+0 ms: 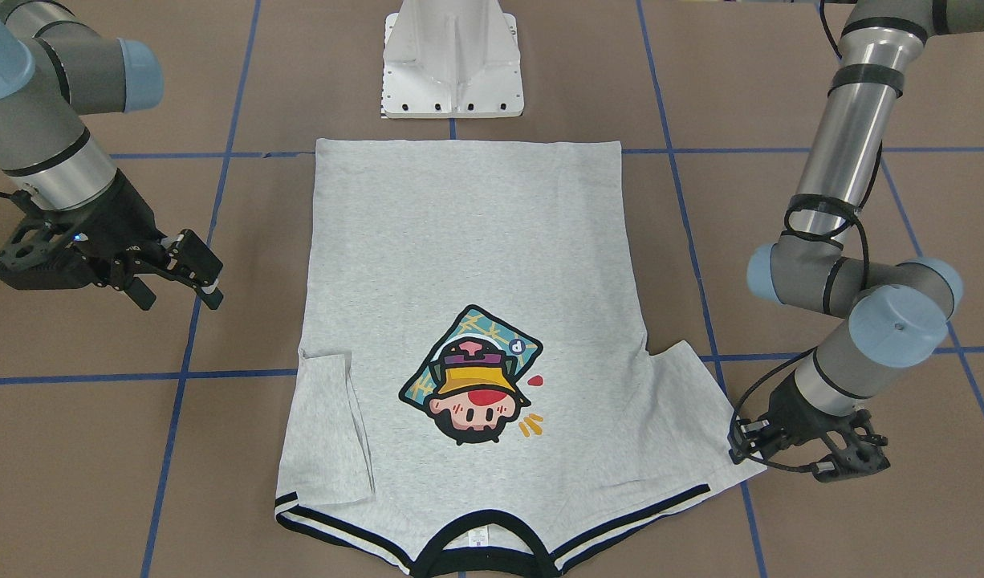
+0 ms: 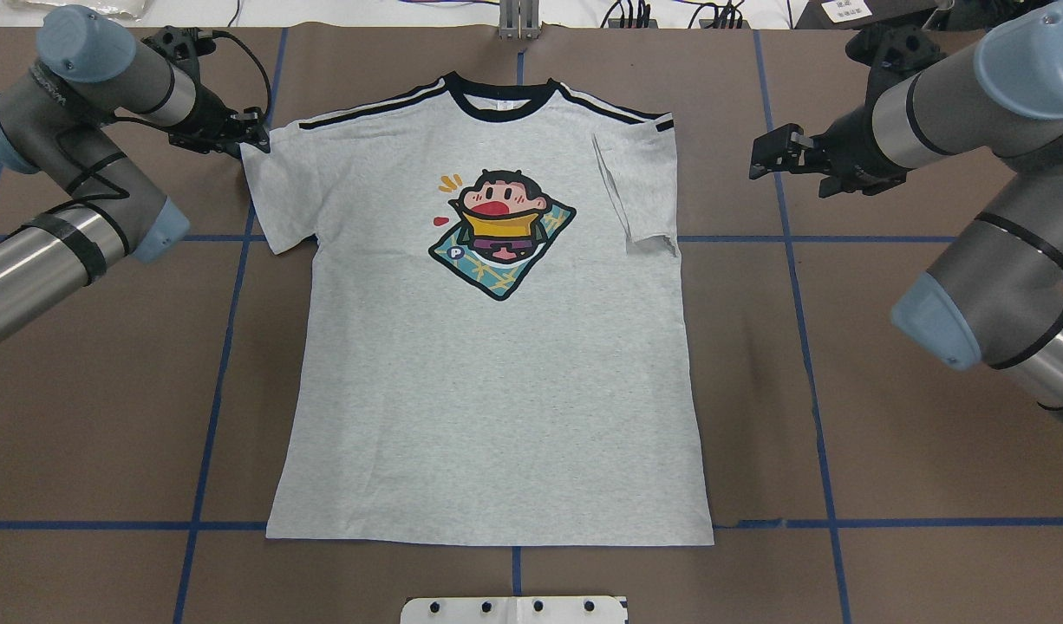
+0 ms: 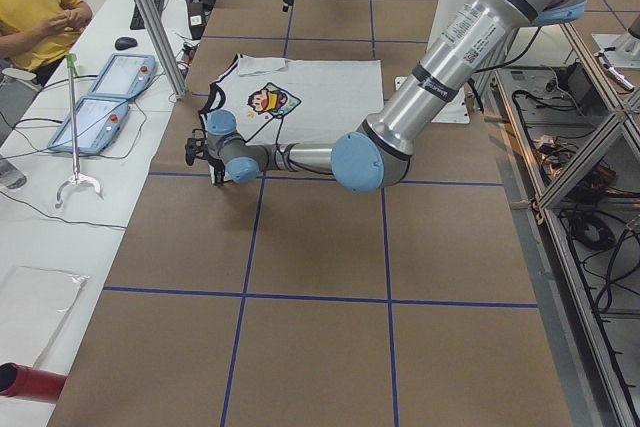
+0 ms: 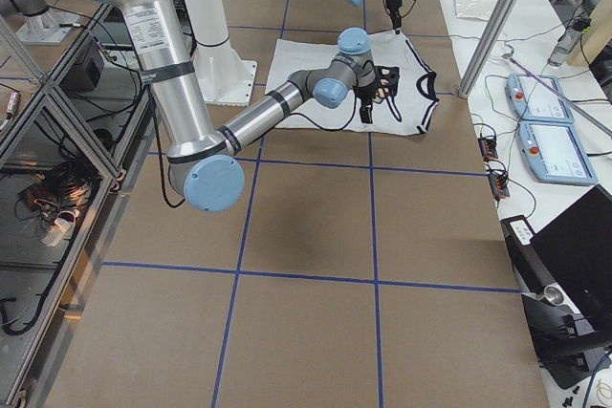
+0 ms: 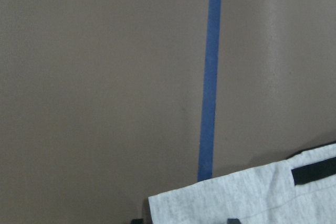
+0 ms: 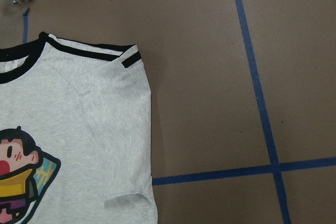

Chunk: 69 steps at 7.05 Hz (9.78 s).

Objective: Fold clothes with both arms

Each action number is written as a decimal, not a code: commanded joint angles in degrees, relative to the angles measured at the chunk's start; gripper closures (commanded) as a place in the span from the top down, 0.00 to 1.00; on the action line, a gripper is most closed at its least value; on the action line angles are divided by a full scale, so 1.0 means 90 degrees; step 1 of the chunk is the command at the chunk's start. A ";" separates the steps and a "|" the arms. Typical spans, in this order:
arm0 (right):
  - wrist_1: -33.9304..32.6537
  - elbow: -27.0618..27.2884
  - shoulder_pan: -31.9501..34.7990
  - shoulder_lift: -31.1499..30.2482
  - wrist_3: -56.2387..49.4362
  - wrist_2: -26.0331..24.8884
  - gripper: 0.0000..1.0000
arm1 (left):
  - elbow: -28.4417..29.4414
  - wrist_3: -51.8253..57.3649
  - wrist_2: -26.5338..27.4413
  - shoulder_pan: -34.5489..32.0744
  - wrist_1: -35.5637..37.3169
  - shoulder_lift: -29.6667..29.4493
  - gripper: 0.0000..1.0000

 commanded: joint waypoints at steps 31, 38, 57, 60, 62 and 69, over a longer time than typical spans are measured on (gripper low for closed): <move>-0.1387 0.1862 -0.5619 -0.1533 0.7702 -0.3857 0.93 | -0.6218 -0.3047 0.0834 0.1323 0.0234 0.2608 0.99; -0.1396 0.1735 -0.5846 -0.1484 0.7734 -0.3887 0.71 | -0.6434 -0.3027 0.0892 0.1303 0.0205 0.2999 0.99; -0.1377 0.2233 -0.5621 -0.1435 0.7666 -0.3907 0.00 | -0.7587 -0.4813 0.1327 0.3681 0.0777 0.4980 0.99; -0.1387 0.2301 -0.5543 -0.1406 0.7627 -0.3887 0.00 | -0.7509 -0.5281 0.1644 0.4251 0.1045 0.4962 0.96; -0.1387 0.2301 -0.5523 -0.1377 0.7627 -0.3887 0.00 | -0.7499 -0.5634 0.1654 0.4525 0.1383 0.4875 0.88; -0.1387 0.2301 -0.5514 -0.1376 0.7627 -0.3887 0.00 | -0.7528 -0.5635 0.1664 0.4721 0.2021 0.4698 0.63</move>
